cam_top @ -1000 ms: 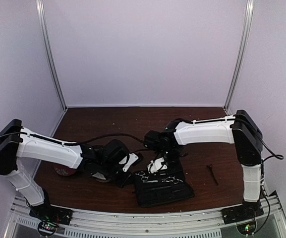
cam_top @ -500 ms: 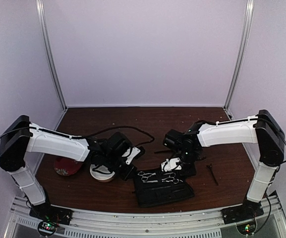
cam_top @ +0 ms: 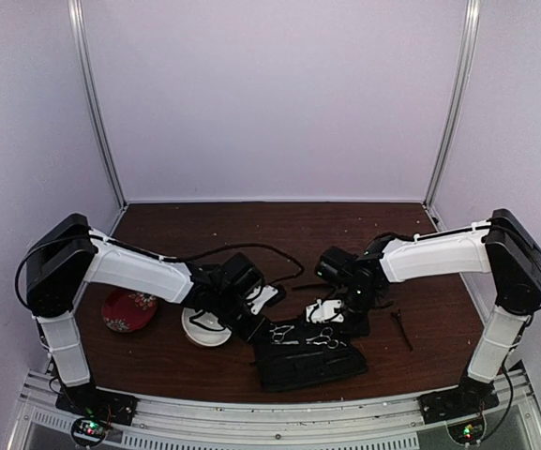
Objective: Sort the hair-cutting tools
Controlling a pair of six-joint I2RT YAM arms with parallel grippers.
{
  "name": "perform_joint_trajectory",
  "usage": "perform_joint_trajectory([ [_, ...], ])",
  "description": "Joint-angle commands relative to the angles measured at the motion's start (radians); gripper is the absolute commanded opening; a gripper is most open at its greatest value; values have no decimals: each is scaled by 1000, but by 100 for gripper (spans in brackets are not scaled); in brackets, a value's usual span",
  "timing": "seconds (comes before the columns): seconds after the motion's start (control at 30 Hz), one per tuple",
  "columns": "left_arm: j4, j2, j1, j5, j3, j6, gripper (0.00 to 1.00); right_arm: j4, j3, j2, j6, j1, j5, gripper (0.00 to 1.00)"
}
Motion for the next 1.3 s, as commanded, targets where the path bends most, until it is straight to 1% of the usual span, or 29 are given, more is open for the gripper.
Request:
perform_joint_trajectory([
  [0.0, 13, 56, 1, 46, 62, 11, 0, 103, -17, 8, 15, 2, -74, 19],
  [0.13, 7, 63, 1, 44, 83, 17, 0, 104, -16, 11, 14, 4, -107, 18],
  [0.4, 10, 44, 1, 31, 71, 9, 0, 98, -7, 20, 16, 10, -110, 18],
  [0.7, -27, 129, 1, 81, 192, 38, 0, 81, 37, 68, 16, 43, -96, 18],
  [0.87, -35, 130, 1, 80, 200, 40, 0, 114, 27, 49, 34, 52, -62, 18],
  [1.0, -46, 101, 1, 60, 186, 34, 2, 109, 28, 9, 41, 51, -27, 18],
  [1.13, -98, 23, 1, 17, 170, 43, 7, 91, 15, -76, 35, 25, 33, 19],
  [1.27, -144, -74, 1, -40, 142, 64, 16, 44, 15, -166, 55, -27, -23, 25],
])
